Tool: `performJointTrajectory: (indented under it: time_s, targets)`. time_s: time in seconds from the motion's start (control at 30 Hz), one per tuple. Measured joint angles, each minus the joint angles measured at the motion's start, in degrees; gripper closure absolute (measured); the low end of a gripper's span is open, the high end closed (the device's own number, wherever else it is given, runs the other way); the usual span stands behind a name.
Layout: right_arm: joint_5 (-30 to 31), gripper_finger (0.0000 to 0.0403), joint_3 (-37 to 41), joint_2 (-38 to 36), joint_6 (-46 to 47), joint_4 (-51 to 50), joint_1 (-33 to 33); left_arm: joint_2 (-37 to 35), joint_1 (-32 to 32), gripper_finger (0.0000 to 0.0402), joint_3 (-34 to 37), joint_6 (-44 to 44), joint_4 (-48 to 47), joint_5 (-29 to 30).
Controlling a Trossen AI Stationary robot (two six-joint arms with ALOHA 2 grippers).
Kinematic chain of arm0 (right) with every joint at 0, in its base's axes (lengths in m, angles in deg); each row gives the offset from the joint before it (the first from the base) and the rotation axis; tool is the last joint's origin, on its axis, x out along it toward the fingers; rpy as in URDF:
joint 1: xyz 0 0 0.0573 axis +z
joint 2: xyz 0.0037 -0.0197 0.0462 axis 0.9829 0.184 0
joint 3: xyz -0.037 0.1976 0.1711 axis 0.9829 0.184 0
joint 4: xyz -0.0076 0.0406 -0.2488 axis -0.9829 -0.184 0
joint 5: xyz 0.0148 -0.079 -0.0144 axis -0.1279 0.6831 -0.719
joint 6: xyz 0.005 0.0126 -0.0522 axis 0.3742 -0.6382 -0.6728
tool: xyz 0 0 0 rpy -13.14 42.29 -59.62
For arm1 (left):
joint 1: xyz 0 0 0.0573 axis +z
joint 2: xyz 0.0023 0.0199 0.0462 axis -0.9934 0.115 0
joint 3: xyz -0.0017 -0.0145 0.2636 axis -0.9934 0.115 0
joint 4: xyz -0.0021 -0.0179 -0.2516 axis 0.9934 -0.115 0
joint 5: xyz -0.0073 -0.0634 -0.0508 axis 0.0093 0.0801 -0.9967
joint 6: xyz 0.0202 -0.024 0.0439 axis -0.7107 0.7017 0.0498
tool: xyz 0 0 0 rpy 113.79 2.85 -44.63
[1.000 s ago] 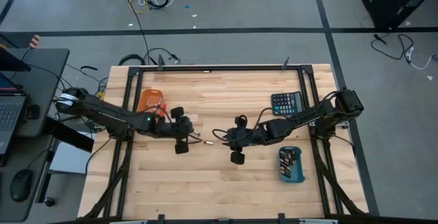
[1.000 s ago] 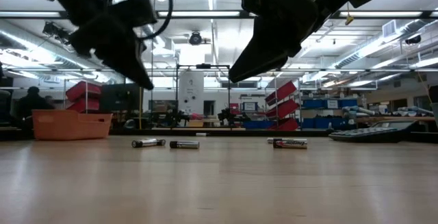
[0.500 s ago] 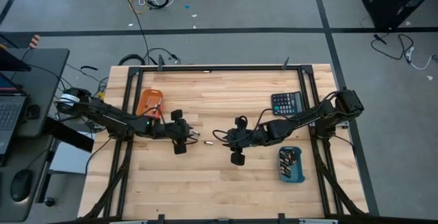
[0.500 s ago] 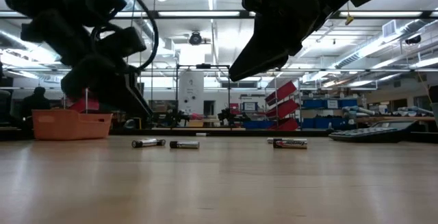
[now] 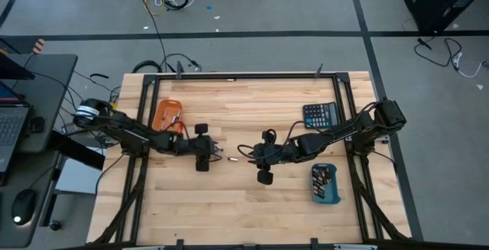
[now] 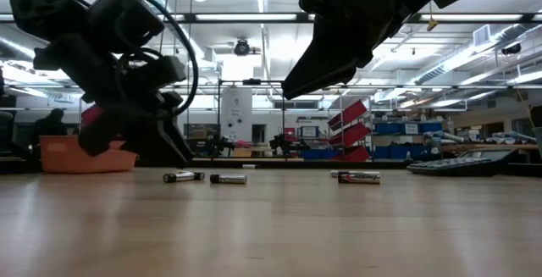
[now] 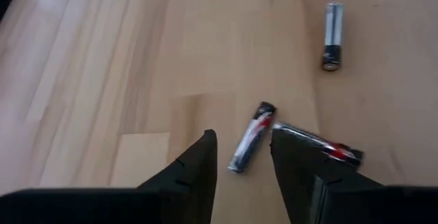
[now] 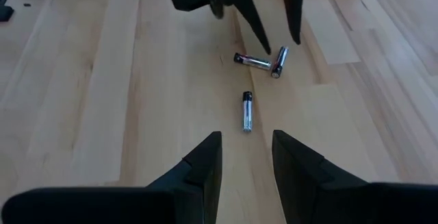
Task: Sort batteries
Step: Put the silver battery into the orange bin
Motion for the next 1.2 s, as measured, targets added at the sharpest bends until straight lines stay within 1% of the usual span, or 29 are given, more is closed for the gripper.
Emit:
performJointTrajectory:
  time_s: [0.17, 0.57, 0.97, 1.2]
  targets:
    - [0.0, 0.0288, 0.0, 0.0, 0.3, -0.1, 0.0, 0.0, 1.6, 0.0265, 0.0, -1.8, -0.1, -0.2]
    - [0.0, 0.0288, 0.0, 0.0, 0.3, -0.1, 0.0, 0.0, 2.8, 0.0265, 0.0, -3.6, -1.1, -6.5]
    - [0.0, 0.0288, 0.0, 0.0, 0.3, 0.0, 0.0, 4.1, 3.1, 0.0265, -0.1, -3.4, 2.5, -6.3]
    - [0.0, 0.0288, 0.0, 0.0, 0.3, 0.0, 0.0, 4.3, 3.2, 0.0266, -0.1, -3.2, 2.4, -6.3]
